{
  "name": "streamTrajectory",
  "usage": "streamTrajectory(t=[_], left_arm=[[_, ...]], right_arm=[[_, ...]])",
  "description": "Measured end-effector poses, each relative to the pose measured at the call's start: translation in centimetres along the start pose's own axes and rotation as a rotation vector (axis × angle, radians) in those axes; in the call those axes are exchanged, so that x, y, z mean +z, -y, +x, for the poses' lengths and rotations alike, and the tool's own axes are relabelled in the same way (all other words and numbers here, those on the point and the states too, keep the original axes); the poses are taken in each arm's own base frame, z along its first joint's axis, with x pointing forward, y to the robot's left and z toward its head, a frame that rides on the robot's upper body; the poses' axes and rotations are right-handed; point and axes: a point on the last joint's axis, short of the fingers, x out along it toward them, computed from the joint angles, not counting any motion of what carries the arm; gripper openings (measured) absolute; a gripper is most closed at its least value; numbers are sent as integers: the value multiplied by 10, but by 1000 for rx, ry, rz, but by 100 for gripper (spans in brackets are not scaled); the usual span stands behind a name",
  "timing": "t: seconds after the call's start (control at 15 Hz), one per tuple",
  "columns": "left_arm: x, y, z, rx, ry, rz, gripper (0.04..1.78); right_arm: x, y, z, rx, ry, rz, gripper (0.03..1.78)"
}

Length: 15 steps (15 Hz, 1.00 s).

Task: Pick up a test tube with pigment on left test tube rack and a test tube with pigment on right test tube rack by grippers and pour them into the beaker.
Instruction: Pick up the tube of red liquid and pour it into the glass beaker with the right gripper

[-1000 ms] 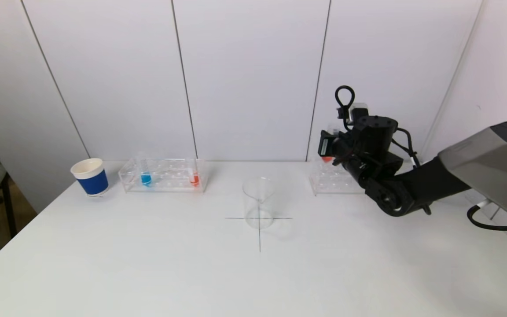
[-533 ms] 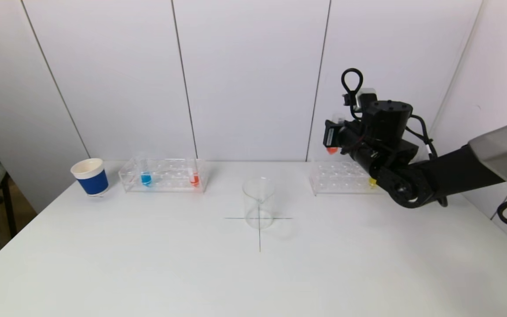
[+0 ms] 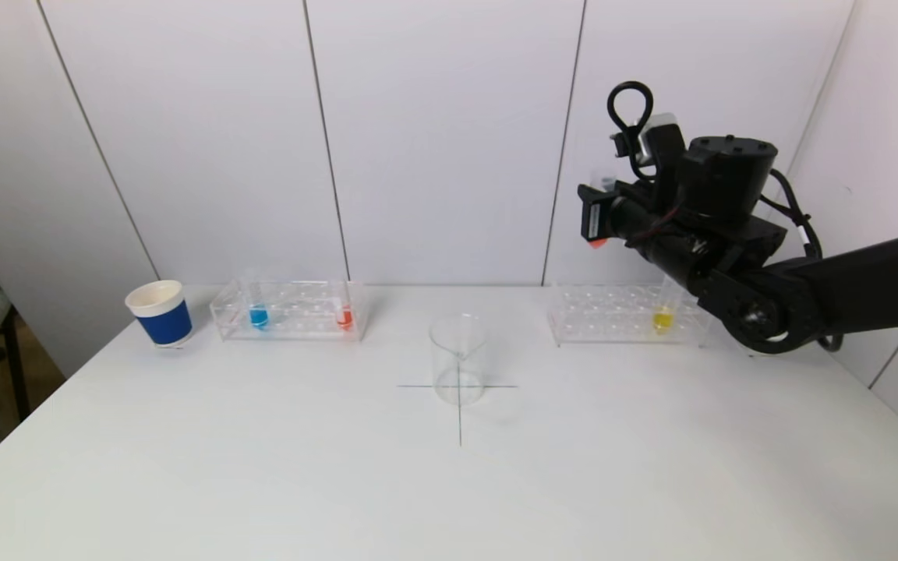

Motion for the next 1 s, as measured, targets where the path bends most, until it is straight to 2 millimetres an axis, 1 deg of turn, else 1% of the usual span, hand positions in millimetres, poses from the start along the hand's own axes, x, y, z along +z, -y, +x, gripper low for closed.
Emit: streamTrajectory(t=[0.2, 0.4, 0.6, 1.0], left_arm=[[0, 0, 0, 0, 0, -1, 176], [0, 0, 0, 0, 0, 0, 176], [0, 0, 0, 0, 0, 0, 176], [0, 0, 0, 0, 0, 0, 176]], right_arm=[[13, -5, -10, 20, 9, -42, 49], [22, -10, -18, 46, 32, -131, 49], [23, -21, -27, 144, 43, -169, 49], [21, -25, -34, 237, 79, -332, 49]])
